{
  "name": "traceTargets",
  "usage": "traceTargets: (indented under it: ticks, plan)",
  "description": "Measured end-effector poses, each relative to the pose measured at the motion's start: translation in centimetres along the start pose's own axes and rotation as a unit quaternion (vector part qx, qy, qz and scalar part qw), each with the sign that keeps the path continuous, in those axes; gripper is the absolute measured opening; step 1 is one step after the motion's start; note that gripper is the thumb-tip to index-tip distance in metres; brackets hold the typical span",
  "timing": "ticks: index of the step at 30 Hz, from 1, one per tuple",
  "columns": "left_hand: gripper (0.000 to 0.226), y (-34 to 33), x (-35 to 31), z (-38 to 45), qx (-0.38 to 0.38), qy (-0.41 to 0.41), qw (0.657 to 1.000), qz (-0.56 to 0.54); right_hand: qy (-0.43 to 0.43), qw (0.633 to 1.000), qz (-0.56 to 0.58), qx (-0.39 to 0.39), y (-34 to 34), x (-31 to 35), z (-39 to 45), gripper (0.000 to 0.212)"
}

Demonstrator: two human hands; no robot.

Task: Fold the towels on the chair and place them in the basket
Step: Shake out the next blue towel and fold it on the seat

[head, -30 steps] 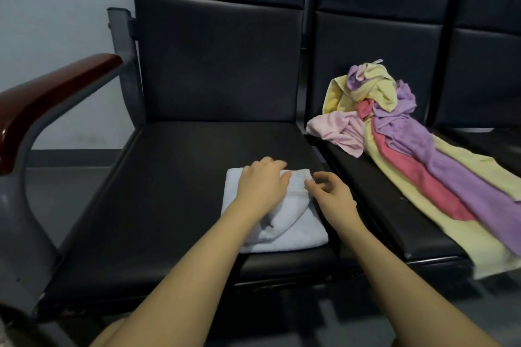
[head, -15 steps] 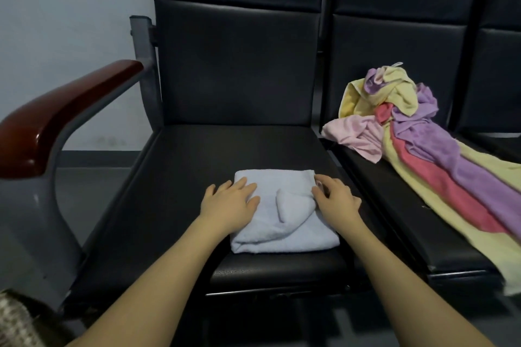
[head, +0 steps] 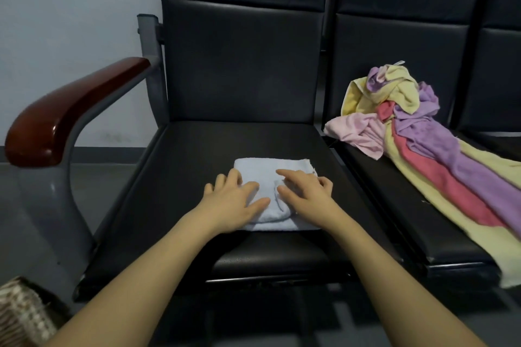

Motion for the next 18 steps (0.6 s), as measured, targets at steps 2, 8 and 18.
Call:
traceTargets:
  ticks: [2,8,18]
  plan:
    - [0.061,-0.5,0.1,-1.3,0.009,-0.015,1.0,0.019,-0.009,0.999,-0.039,-0.028,0.2,-0.2,-0.9,0.037]
    - [0.059,-0.6,0.1,-3.5,-0.081,-0.044,0.994,-0.066,0.06,0.987,-0.119,-0.091,1.3,-0.5,-4.0,0.049]
    - [0.018,-1.0,1.5,-5.2,-0.192,-0.122,0.972,-0.063,0.091,0.975,-0.183,-0.086,1.7,-1.1,-6.5,0.023]
Point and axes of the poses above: each hand's wrist, its own z-axis towards the middle knuckle, its own y-axis out of the back of the hand, x = y × z, the point moved 4 cm from there along z, towards the middle knuckle, and after that the axes turned 5 degrees about -z, right-handed, at the moved point
